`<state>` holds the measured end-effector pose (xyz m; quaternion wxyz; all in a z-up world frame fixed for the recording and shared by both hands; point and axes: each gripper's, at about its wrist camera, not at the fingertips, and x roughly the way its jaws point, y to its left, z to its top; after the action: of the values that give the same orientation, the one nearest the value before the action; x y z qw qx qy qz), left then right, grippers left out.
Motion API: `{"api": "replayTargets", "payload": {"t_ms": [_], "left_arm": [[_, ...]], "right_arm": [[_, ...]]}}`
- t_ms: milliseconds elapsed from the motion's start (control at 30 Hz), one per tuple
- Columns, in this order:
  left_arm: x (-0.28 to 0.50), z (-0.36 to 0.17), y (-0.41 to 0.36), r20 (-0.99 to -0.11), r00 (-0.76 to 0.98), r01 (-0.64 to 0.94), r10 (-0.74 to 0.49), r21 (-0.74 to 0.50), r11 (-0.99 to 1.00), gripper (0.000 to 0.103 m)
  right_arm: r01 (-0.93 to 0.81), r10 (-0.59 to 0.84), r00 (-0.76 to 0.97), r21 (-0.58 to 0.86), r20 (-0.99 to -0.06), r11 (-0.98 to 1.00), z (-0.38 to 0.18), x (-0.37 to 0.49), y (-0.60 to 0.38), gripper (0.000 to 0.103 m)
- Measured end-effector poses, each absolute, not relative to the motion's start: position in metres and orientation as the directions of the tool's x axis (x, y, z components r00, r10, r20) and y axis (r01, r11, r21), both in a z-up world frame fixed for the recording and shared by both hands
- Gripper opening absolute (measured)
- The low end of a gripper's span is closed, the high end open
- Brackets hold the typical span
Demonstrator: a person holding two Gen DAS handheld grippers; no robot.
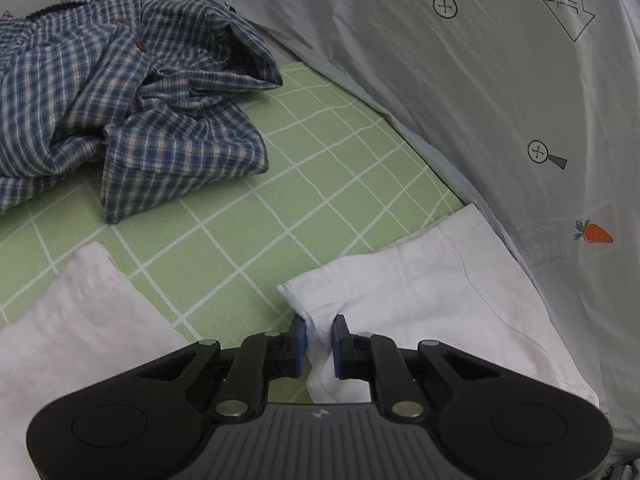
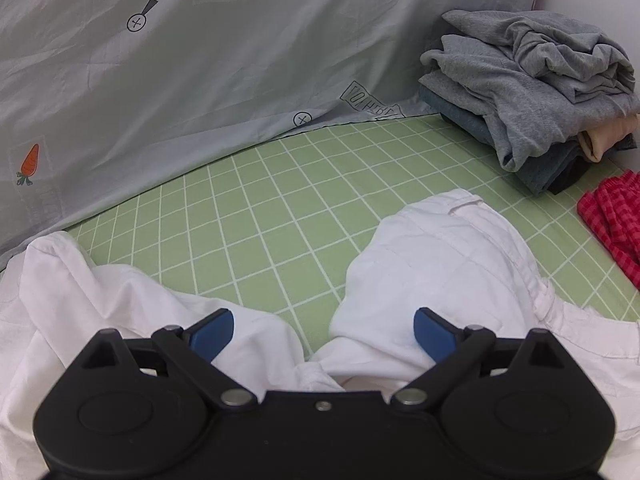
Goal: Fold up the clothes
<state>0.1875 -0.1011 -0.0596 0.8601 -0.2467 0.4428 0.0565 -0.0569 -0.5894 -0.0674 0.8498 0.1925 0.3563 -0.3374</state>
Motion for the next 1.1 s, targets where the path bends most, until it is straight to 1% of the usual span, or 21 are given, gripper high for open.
{"api": "replayTargets", "payload": {"t_ms": [133,167,233,333,400,467,500,567,600,667,700,767,800,833,867,900,1000,1033,1100], "left_arm": [[0.18,-0.04,-0.063,-0.769,0.635,-0.403,0.081,-0.239,0.883,0.005],[0.176,-0.038,-0.052,-0.767,0.63,-0.426,0.121,-0.21,0.88,0.005],[0.166,-0.037,-0.034,-0.771,0.616,-0.446,0.162,-0.172,0.878,0.005],[0.151,-0.041,-0.023,-0.788,0.591,-0.453,0.172,-0.148,0.879,0.006],[0.143,-0.044,-0.024,-0.796,0.579,-0.448,0.175,-0.132,0.884,0.007],[0.138,-0.047,-0.025,-0.805,0.566,-0.45,0.178,-0.12,0.885,0.007],[0.137,-0.048,-0.025,-0.809,0.562,-0.458,0.174,-0.129,0.88,0.007],[0.137,-0.05,-0.026,-0.814,0.555,-0.465,0.171,-0.133,0.875,0.007],[0.138,-0.051,-0.026,-0.817,0.551,-0.469,0.17,-0.135,0.873,0.007],[0.139,-0.051,-0.027,-0.82,0.546,-0.466,0.173,-0.125,0.876,0.007],[0.139,-0.051,-0.028,-0.82,0.544,-0.465,0.175,-0.122,0.877,0.008],[0.139,-0.052,-0.029,-0.822,0.541,-0.464,0.177,-0.116,0.878,0.008],[0.139,-0.052,-0.029,-0.823,0.539,-0.464,0.178,-0.114,0.878,0.008],[0.139,-0.052,-0.028,-0.824,0.538,-0.464,0.177,-0.114,0.879,0.008],[0.139,-0.053,-0.028,-0.825,0.537,-0.464,0.177,-0.114,0.879,0.009],[0.138,-0.053,-0.028,-0.826,0.536,-0.464,0.176,-0.114,0.879,0.009],[0.138,-0.054,-0.027,-0.829,0.532,-0.462,0.174,-0.112,0.88,0.009],[0.138,-0.054,-0.028,-0.83,0.53,-0.462,0.173,-0.111,0.88,0.009],[0.138,-0.054,-0.028,-0.832,0.527,-0.456,0.17,-0.108,0.883,0.009]], "right_arm": [[0.713,-0.449,0.512,0.071,-0.732,0.698,-0.067,-0.061,-0.591,0.098],[0.715,-0.455,0.509,0.064,-0.731,0.696,-0.066,-0.062,-0.591,0.098],[0.718,-0.468,0.502,0.048,-0.727,0.694,-0.066,-0.065,-0.593,0.098],[0.714,-0.489,0.489,0.009,-0.722,0.7,-0.067,-0.065,-0.596,0.098],[0.695,-0.512,0.466,-0.059,-0.721,0.716,-0.07,-0.058,-0.598,0.097],[0.667,-0.531,0.449,-0.126,-0.719,0.734,-0.074,-0.05,-0.601,0.092],[0.653,-0.528,0.45,-0.138,-0.72,0.745,-0.076,-0.045,-0.603,0.087],[0.632,-0.505,0.448,-0.137,-0.738,0.762,-0.082,-0.033,-0.611,0.083],[0.628,-0.491,0.441,-0.132,-0.751,0.767,-0.085,-0.026,-0.616,0.078],[0.62,-0.465,0.424,-0.125,-0.777,0.774,-0.093,-0.012,-0.625,0.077],[0.62,-0.467,0.398,-0.144,-0.79,0.772,-0.097,-0.006,-0.628,0.077],[0.612,-0.487,0.329,-0.21,-0.809,0.763,-0.107,0.006,-0.634,0.067],[0.61,-0.507,0.309,-0.241,-0.804,0.755,-0.109,0.009,-0.635,0.051],[0.608,-0.524,0.293,-0.267,-0.8,0.748,-0.111,0.012,-0.637,0.044],[0.605,-0.518,0.296,-0.262,-0.802,0.751,-0.11,0.012,-0.638,0.04],[0.606,-0.515,0.304,-0.254,-0.802,0.754,-0.109,0.012,-0.639,0.03],[0.618,-0.532,0.342,-0.241,-0.775,0.748,-0.097,0.008,-0.645,0.021],[0.627,-0.546,0.361,-0.237,-0.756,0.742,-0.089,0.006,-0.648,0.014],[0.681,-0.615,0.395,-0.232,-0.682,0.695,-0.061,0.003,-0.659,0.013]]}}
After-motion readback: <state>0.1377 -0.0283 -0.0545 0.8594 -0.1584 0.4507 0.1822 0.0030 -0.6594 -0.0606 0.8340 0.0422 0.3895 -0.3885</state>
